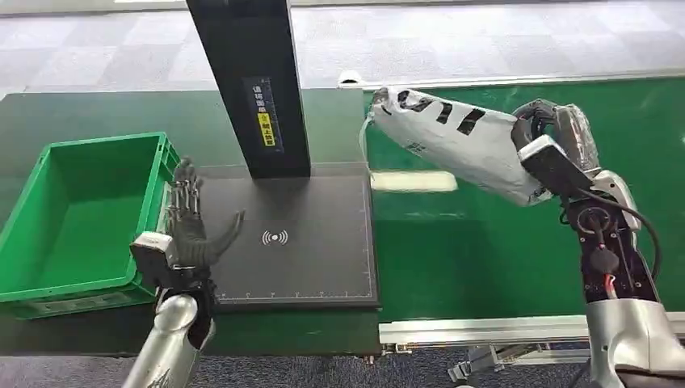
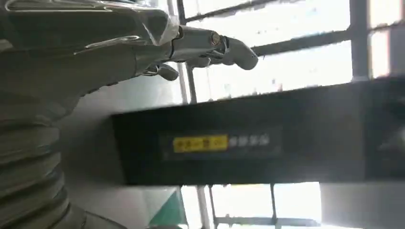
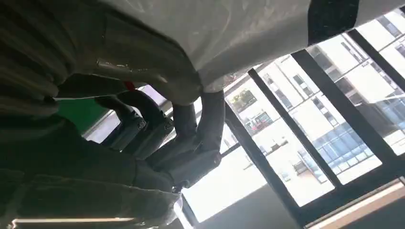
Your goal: Moved the parcel from conveyor to table for the left to box.
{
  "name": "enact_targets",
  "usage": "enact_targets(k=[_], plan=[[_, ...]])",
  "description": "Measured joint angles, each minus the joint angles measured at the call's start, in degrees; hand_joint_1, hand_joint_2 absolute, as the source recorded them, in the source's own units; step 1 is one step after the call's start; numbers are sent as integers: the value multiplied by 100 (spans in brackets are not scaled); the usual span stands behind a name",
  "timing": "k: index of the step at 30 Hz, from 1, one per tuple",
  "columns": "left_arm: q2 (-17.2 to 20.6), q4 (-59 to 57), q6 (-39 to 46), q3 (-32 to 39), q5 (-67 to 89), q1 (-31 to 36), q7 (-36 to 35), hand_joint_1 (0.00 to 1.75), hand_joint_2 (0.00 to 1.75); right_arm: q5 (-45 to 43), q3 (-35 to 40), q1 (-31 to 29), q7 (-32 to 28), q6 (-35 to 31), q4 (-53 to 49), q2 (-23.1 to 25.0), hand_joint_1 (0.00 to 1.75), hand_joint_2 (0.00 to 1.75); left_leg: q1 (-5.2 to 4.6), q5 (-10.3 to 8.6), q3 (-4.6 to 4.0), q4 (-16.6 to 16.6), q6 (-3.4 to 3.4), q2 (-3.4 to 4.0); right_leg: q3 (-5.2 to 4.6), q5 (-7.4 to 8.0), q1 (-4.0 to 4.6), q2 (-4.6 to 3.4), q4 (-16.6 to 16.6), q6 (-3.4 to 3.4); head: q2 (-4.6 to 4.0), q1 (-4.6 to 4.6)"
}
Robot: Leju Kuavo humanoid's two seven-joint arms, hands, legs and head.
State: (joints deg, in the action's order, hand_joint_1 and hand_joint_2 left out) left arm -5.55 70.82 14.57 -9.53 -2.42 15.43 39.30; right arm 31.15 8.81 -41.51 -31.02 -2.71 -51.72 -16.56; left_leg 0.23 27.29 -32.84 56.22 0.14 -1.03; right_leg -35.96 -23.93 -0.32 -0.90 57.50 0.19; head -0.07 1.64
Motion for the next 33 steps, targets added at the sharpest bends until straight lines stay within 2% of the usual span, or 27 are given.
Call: enact_targets(k=[4,10,16,22,27,32,33], plan=[[-162,912,1090,120,98,-159,78,0,175,336,593,18,-46,11,-11,346,175,175,1,0,5,-1,-1,12,-1,0,1,-15,1,-1,2,2],[-407,2083,1603,295,63,-290,89,0,175,686,1620,-290,-103,-9,475,1049,175,175,11,-2,6,-2,-3,11,-1,0,12,-14,2,-2,0,2],[-570,2694,1500,459,-35,-345,89,0,175,1141,2579,-639,-33,-133,1240,1871,175,175,17,-2,11,-2,-4,15,0,-1,13,-16,2,-4,0,0],[-717,2729,1233,481,-83,-309,89,0,175,1385,3295,-802,103,98,1997,2556,175,175,17,-2,11,-2,-5,14,0,-2,16,-15,2,-5,0,0],[-798,2585,1122,450,-120,-165,87,0,175,1484,3809,-745,116,411,2452,2891,175,175,16,-2,12,-1,-5,14,0,-2,15,-15,1,-5,2,-2],[-839,2425,1078,402,-131,-44,87,0,175,1317,4019,-683,50,619,2684,3033,175,175,15,-2,12,-1,-5,13,0,-2,15,-14,1,-5,2,-2],[-841,2389,1031,382,-166,-33,87,0,175,1256,4052,-682,48,638,2721,3047,145,175,15,-2,12,-1,-5,14,0,-2,15,-14,1,-5,2,-2]])
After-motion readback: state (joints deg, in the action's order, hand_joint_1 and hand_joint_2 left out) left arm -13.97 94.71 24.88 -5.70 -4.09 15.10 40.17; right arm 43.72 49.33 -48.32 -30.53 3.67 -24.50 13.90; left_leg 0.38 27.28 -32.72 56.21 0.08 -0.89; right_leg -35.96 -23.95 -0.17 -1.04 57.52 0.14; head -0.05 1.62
